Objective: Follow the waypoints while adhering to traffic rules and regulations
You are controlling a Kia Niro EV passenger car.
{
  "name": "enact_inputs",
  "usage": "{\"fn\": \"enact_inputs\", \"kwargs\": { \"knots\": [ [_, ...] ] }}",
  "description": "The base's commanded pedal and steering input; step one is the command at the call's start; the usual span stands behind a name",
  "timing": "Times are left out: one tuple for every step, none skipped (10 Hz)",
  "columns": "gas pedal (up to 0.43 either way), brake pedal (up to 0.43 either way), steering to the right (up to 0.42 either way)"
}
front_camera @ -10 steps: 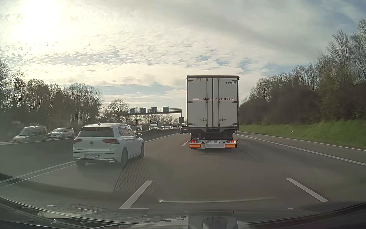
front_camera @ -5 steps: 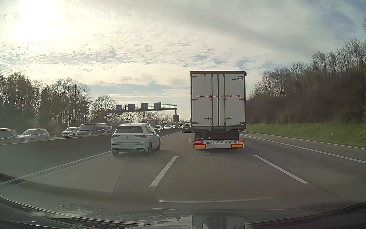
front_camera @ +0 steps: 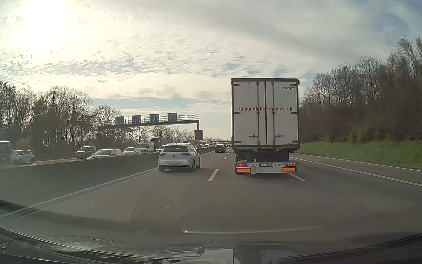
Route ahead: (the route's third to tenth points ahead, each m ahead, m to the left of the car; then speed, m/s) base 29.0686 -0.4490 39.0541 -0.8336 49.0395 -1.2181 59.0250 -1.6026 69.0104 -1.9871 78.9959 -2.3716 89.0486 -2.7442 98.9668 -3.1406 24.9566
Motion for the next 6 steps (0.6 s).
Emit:
{"fn": "enact_inputs", "kwargs": {
  "knots": [
    [0.48, 0.0, -0.001],
    [0.531, 0.0, -0.002],
    [0.559, 0.0, -0.002],
    [0.591, 0.0, -0.001],
    [0.591, 0.0, -0.001],
    [0.591, 0.0, -0.002]
  ]
}}
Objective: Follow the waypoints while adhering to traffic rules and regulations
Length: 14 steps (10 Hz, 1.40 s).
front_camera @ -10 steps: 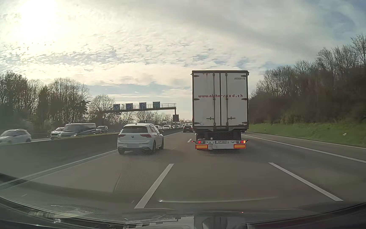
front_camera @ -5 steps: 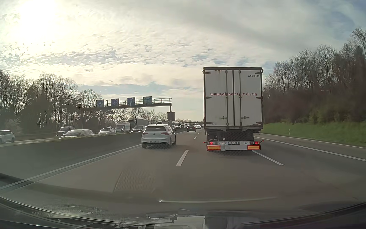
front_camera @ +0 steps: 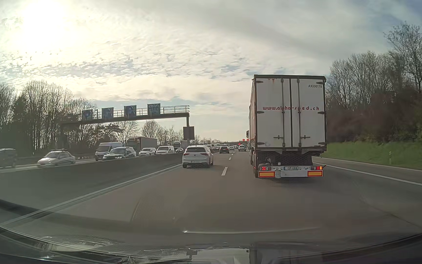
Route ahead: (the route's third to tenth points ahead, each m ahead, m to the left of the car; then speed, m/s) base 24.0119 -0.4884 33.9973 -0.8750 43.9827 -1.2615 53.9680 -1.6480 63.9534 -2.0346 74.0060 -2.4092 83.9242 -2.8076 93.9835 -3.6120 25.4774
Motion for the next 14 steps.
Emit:
{"fn": "enact_inputs", "kwargs": {
  "knots": [
    [0.591, 0.0, -0.001],
    [0.591, 0.0, -0.001],
    [0.591, 0.0, -0.001],
    [0.591, 0.0, -0.001],
    [0.591, 0.0, -0.001],
    [0.591, 0.0, -0.001],
    [0.591, 0.0, -0.001],
    [0.591, 0.0, -0.001],
    [0.591, 0.0, -0.001],
    [0.591, 0.0, 0.0],
    [0.591, 0.0, 0.001],
    [0.591, 0.0, 0.001],
    [0.591, 0.0, 0.002],
    [0.591, 0.0, 0.002]
  ]
}}
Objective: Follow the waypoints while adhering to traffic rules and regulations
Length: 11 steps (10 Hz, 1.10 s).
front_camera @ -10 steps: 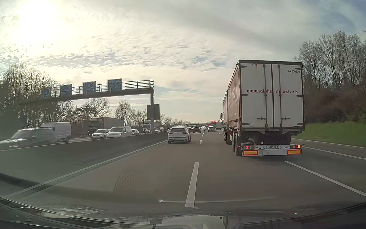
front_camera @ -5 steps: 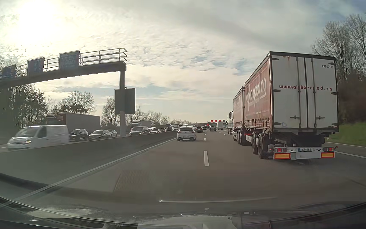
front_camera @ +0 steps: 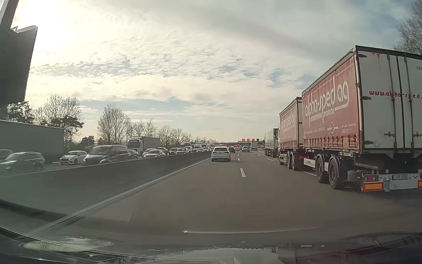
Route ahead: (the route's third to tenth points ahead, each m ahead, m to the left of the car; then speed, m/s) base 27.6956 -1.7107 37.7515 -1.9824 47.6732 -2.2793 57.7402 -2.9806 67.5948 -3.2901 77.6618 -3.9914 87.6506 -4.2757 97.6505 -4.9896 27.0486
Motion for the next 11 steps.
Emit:
{"fn": "enact_inputs", "kwargs": {
  "knots": [
    [0.591, 0.0, 0.002],
    [0.591, 0.0, 0.002],
    [0.579, 0.0, 0.002],
    [0.579, 0.0, 0.003],
    [0.559, 0.0, 0.002],
    [0.539, 0.0, 0.002],
    [0.52, 0.0, 0.002],
    [0.5, 0.0, 0.003],
    [0.48, 0.0, 0.002],
    [0.469, 0.0, 0.003],
    [0.469, 0.0, 0.003]
  ]
}}
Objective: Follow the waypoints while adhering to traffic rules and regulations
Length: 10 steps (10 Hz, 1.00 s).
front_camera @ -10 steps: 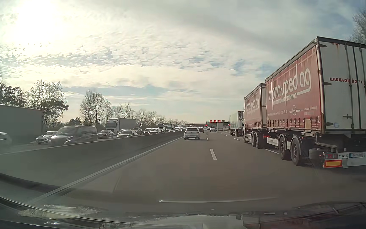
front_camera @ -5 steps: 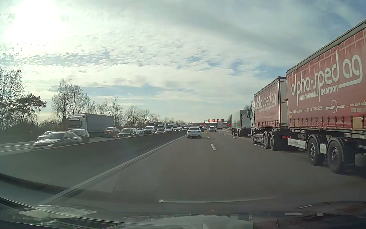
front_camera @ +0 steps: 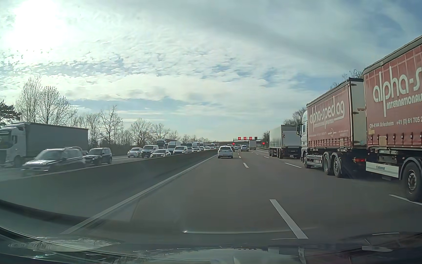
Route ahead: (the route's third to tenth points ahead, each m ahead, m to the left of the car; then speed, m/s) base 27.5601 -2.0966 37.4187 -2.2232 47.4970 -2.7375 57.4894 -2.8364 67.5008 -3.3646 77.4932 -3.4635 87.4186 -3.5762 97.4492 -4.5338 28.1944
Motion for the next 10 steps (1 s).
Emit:
{"fn": "enact_inputs", "kwargs": {
  "knots": [
    [0.469, 0.0, 0.003],
    [0.461, 0.0, 0.004],
    [0.461, 0.0, 0.004],
    [0.449, 0.0, 0.004],
    [0.449, 0.0, 0.004],
    [0.449, 0.0, 0.004],
    [0.449, 0.0, 0.004],
    [0.449, 0.0, 0.004],
    [0.449, 0.0, 0.003],
    [0.441, 0.0, 0.003]
  ]
}}
